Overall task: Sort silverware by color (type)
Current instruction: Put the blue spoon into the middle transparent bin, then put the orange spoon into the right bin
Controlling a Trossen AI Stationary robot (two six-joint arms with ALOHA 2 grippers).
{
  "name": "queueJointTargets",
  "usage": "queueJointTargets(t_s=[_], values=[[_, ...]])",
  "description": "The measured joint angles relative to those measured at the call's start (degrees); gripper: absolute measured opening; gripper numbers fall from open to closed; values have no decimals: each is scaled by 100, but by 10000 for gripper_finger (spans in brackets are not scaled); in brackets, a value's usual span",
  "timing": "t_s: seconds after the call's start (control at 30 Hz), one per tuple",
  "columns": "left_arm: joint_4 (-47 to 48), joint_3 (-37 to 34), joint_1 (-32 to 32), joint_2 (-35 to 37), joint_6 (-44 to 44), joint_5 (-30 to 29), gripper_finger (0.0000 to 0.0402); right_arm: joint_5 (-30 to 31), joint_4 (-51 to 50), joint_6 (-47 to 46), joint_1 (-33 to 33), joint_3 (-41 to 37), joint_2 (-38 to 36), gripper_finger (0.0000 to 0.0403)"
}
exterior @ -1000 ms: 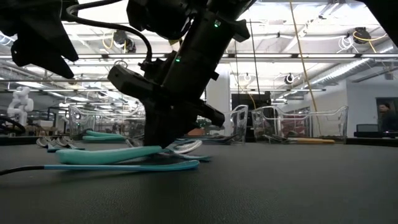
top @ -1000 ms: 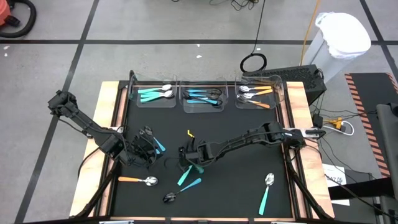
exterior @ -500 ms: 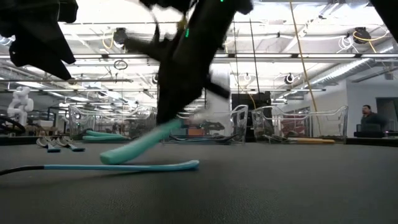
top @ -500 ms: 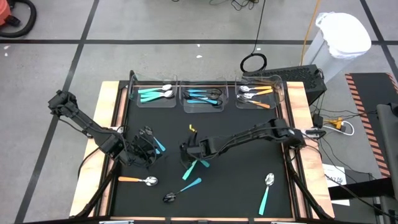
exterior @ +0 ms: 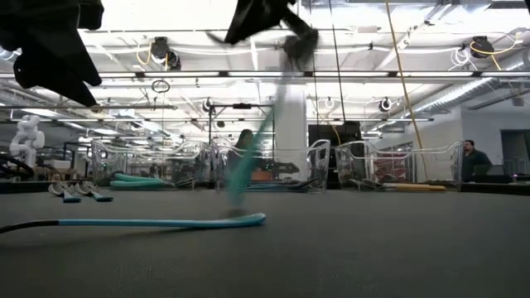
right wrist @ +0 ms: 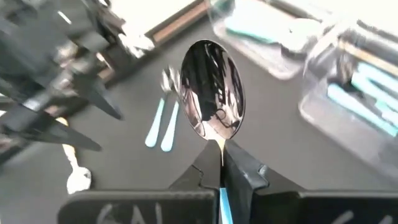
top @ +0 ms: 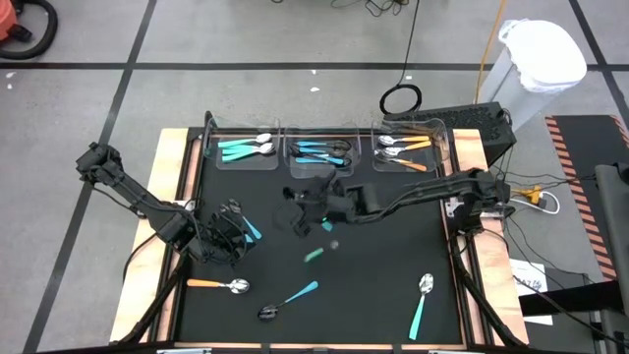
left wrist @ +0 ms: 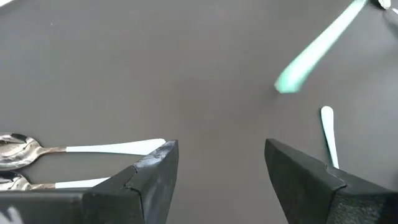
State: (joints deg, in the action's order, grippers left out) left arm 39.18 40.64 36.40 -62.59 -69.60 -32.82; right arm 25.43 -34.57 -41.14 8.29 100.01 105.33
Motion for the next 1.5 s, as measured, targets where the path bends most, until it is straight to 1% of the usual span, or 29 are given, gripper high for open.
queueJointTargets(t_s=[0.17,0.23,0.33,0.4,0.57,0.67,0.77,0.83,0.93,1.0,1.07,1.17,1.37,1.5], values=[[32,0,0,0,1,-271,239,48,-16,586,-75,6,-408,1],[72,0,-2,0,2,-413,239,258,-254,951,-159,5,-447,1],[73,0,-59,0,2,-552,239,388,-574,1888,-411,2,-443,1],[94,0,-144,0,15,-566,239,330,-770,2640,-673,2,-444,1],[89,0,-388,0,406,-577,239,-388,-743,3967,-1491,-2,-308,3],[89,0,-538,1,539,-577,239,-902,-585,4673,-2039,0,-285,4],[71,0,-698,0,545,-521,239,-1276,-476,5267,-2567,4,-120,4],[46,0,-844,2,401,-489,239,-1723,-475,5608,-2891,0,43,5],[65,0,-1136,2,-122,-485,239,-2434,-351,5912,-3253,0,268,6],[77,0,-1358,0,-398,-481,239,-2585,-334,6044,-3402,0,444,10],[77,0,-1566,2,-623,-397,239,-2559,-329,6289,-3496,0,631,22],[80,-1,-1846,0,-714,-82,239,-2568,-124,6577,-3579,0,815,58],[79,-2,-2072,2,-29,633,239,-2538,328,6747,-3632,0,904,143],[70,-2,-2061,2,140,907,239,-2540,616,6393,-3668,0,862,178]])
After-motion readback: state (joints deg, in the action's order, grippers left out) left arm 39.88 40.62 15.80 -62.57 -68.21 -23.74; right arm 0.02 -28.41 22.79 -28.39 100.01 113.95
